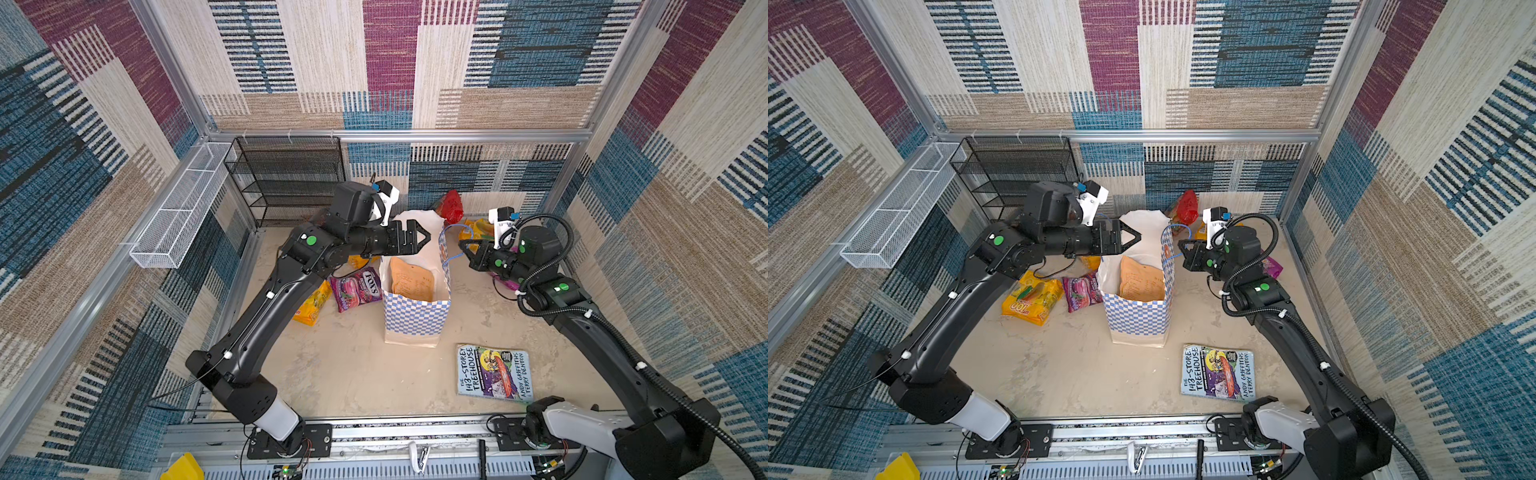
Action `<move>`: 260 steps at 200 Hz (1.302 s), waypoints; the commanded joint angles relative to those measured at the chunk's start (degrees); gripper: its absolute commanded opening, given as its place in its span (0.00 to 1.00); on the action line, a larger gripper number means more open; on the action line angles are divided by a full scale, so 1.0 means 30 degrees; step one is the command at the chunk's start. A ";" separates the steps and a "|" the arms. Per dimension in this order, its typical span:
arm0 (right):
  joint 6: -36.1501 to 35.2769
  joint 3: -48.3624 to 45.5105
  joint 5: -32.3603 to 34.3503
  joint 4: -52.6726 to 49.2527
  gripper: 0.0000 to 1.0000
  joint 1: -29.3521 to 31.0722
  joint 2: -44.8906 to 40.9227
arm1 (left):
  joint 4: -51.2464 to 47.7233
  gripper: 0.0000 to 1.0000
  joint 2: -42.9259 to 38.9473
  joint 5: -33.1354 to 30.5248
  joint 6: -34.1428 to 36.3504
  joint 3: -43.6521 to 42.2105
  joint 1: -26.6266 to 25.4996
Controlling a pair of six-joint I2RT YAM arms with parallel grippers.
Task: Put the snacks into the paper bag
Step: 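Withdraw left gripper and move it to the yellow LOT100 bag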
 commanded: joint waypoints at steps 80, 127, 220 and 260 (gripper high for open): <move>-0.0591 -0.1852 -0.1177 0.2478 0.00 0.0055 0.0065 | -0.1298 0.99 -0.9045 -0.5615 -0.2736 -1.1519 0.3956; -0.1183 -0.1998 0.0768 0.2505 0.00 0.1116 -0.0690 | 0.2721 1.00 -1.0427 -0.2113 -0.7123 -1.8886 0.8041; -0.1115 -0.1929 -0.0684 0.2624 0.00 0.1086 0.0418 | 1.1469 0.79 -0.8666 0.2883 -0.9526 -2.6235 1.6845; -0.1137 -0.2020 -0.0556 0.2548 0.00 0.1083 0.0069 | 1.2481 0.70 -0.7701 0.3311 -0.8381 -2.6436 1.8844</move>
